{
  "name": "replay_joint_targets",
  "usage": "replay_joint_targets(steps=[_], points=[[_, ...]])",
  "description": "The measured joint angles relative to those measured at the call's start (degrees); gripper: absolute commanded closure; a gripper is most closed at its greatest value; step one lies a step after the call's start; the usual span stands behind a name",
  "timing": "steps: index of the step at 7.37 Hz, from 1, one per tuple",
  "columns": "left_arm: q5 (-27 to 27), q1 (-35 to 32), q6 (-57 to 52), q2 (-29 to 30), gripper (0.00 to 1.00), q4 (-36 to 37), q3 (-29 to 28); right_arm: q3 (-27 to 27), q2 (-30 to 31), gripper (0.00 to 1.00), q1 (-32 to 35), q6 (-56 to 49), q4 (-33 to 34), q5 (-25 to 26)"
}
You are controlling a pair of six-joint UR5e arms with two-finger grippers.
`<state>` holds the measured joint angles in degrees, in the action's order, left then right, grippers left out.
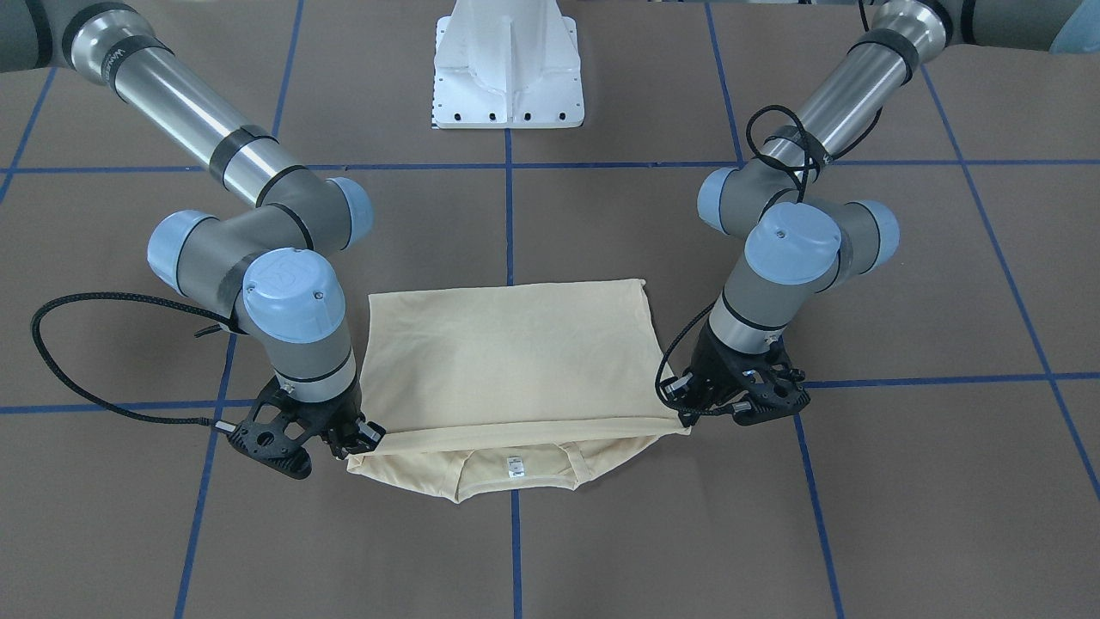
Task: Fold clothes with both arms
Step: 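Lower the hem onto the collar edge and open both grippers, then move the right gripper to the folded shirt's side corner and grasp it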
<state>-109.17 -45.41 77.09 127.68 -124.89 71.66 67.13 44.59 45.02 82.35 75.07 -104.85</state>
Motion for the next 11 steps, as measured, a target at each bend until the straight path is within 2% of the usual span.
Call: replay_joint_targets(steps=[1,2,3,4,5,6,7,8,9,11], points=[[0.01,0.00,-0.07,-0.06,0.53,-0.05,-0.02,-0.54,-0.51,0.29,-0.01,0.00,-0.01,-0.01],[-0.01,-0.04,-0.24,-0.14,0.50,-0.07,-0.02,-0.92,-0.83,0.24,-0.01,0.00,-0.01,-0.01],[-0.07,-0.16,-0.46,-0.19,0.58,-0.06,0.21,-0.74,-0.99,0.19,0.11,0.10,-0.05,-0.03],[-0.20,-0.53,-0.61,-0.53,0.58,-0.01,1.60,0.92,-0.92,0.15,0.41,0.45,0.04,-0.41],[-0.40,-1.04,-0.75,-1.65,0.57,0.01,4.73,5.19,0.37,0.15,0.85,1.65,0.33,-1.47],[-0.54,-1.29,-1.44,-3.48,0.49,-0.02,8.84,11.64,4.05,0.13,0.92,4.18,0.36,-2.42],[-1.11,-1.38,-2.44,-5.44,0.01,0.01,12.87,19.25,9.46,0.12,0.19,7.42,0.17,-2.69],[-2.16,-1.40,-2.89,-7.69,0.00,0.13,16.83,25.25,14.17,0.12,-1.44,11.05,-0.03,-2.02],[-2.68,-1.45,-3.00,-9.61,0.00,0.37,19.90,28.48,16.93,0.12,-3.74,15.15,-0.18,-0.06],[-2.32,-1.50,-3.30,-11.56,0.00,0.69,21.97,30.21,19.44,0.13,-8.49,23.45,-0.34,4.37]])
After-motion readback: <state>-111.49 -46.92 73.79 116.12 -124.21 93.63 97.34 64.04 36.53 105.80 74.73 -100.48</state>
